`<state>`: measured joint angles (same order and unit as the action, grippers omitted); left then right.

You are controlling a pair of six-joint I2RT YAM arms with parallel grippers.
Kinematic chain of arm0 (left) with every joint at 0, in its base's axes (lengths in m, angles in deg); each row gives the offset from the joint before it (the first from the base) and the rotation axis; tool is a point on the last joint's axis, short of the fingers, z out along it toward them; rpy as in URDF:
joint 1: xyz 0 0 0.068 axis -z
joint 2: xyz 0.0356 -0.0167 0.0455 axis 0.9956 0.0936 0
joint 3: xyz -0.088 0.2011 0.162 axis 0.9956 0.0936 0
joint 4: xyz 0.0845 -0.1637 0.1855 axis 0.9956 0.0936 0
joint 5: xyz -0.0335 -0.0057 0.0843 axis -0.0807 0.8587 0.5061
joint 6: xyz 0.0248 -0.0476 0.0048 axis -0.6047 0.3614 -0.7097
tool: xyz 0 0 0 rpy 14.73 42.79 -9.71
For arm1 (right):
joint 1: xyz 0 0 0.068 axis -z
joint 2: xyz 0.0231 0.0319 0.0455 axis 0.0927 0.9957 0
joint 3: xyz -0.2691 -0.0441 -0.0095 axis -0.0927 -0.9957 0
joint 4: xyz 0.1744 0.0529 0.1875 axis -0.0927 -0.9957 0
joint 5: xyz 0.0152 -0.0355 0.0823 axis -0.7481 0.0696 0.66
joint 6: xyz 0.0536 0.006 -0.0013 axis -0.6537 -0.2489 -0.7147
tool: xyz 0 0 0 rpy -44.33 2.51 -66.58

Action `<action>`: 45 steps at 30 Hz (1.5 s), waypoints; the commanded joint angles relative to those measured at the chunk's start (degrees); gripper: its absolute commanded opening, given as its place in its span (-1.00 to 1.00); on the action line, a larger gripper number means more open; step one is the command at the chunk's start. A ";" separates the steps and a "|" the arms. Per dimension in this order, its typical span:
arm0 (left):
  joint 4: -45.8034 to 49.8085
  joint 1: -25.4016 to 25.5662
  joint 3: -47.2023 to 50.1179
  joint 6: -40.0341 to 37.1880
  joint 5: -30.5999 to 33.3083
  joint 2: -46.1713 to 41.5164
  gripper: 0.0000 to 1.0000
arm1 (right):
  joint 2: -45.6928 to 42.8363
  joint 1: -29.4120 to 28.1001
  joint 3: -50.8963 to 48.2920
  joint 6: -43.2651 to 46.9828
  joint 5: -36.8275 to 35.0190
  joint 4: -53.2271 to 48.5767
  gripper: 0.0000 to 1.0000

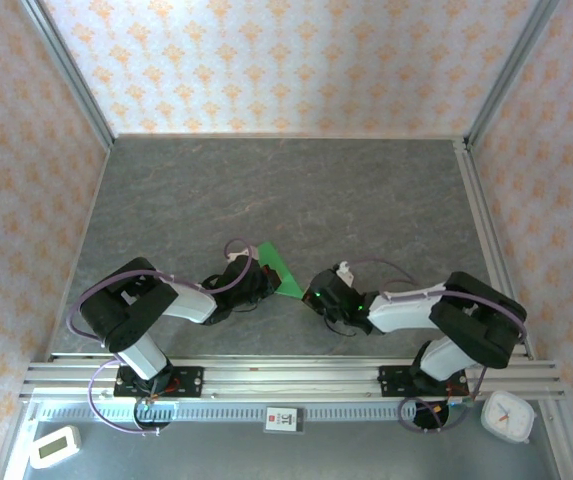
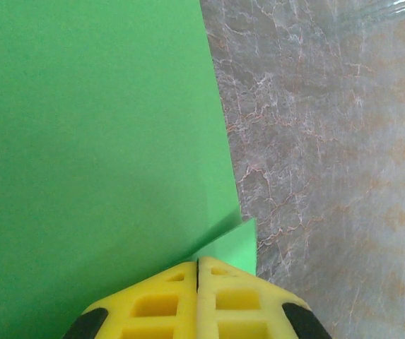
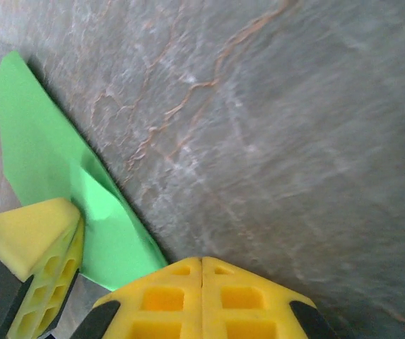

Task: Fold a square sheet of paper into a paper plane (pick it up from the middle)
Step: Third fold the triangle at the center of the table.

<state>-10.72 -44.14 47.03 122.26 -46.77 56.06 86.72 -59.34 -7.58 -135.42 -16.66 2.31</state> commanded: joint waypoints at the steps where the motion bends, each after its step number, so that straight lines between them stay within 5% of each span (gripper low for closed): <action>1: 10.63 -0.50 2.08 -0.51 2.39 2.73 -1.00 | -1.53 2.73 -4.60 0.67 -6.00 -18.55 -1.00; 5: 10.67 -0.52 2.17 -0.77 2.47 2.56 -1.00 | -10.57 3.81 -3.28 5.27 -6.92 -20.72 -1.00; 10: 10.48 -0.50 2.36 -0.82 2.52 2.32 -1.00 | -18.17 4.10 -3.71 11.87 0.77 -8.88 -1.00; 15: 10.37 -0.50 1.99 -1.04 2.35 2.93 -1.00 | -9.59 2.95 1.62 14.38 7.16 -3.42 -1.00; 29: 10.63 -0.50 1.89 -1.02 2.39 2.26 -1.00 | 5.62 0.69 6.34 12.53 8.29 2.41 -1.00; 45: 17.36 2.94 -1.93 1.59 3.38 -8.54 -1.00 | 8.50 0.72 0.61 6.84 7.67 5.40 -1.00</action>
<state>0.47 -42.70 46.18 122.48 -45.74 50.09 93.26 -58.27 -4.89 -127.14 -8.05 12.12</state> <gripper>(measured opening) 0.062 0.044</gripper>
